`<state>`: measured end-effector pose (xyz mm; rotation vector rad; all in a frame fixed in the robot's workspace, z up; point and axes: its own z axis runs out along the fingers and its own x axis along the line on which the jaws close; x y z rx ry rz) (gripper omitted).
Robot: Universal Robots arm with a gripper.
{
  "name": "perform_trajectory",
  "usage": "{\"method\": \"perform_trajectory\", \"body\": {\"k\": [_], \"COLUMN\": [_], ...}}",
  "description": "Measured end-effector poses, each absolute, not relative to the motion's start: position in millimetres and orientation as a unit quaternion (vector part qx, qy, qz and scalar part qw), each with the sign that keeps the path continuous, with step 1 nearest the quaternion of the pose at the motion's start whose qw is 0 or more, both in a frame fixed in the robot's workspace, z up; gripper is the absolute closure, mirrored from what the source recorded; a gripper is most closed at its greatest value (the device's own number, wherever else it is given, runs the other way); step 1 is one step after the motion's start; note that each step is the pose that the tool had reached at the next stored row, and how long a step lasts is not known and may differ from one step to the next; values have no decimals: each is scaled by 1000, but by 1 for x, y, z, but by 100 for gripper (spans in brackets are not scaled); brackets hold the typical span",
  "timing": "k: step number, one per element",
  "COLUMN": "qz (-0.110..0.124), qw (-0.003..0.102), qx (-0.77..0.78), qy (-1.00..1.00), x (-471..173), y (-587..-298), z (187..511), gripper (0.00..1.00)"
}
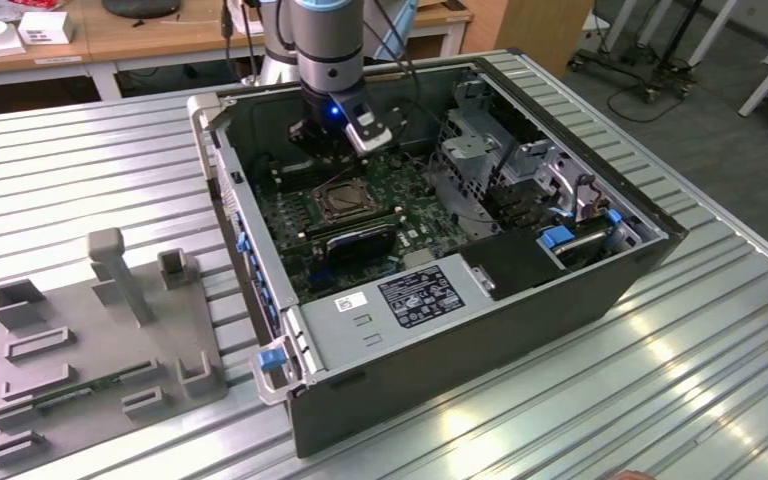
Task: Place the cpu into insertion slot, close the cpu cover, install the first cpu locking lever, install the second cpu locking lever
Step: 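Install the first cpu locking lever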
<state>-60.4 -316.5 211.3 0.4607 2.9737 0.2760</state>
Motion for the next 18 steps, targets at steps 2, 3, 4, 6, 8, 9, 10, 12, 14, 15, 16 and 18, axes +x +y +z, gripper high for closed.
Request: {"method": "perform_trajectory", "body": {"k": [2,3,4,6,8,9,10,12,14,15,16,18], "qz": [91,91,92,92,92,92,92,92,92,92,92,92], "qw": [60,60,60,60,60,60,60,60,60,60,60,60], "qx": [152,152,152,152,152,152,152,152,153,153,153,153], "qy": [982,982,982,982,982,982,982,982,982,982,982,982], "x": [-60,-60,-60,-60,-60,-60,-59,-59,-58,-58,-58,-58], "y": [-317,-317,-317,-317,-317,-317,-317,-318,-318,-318,-318,-318], "z": [210,209,208,207,205,205,204,203,201,200,200,199], "gripper": [89,89,89,89,89,89,89,89,89,89,89,89]}}
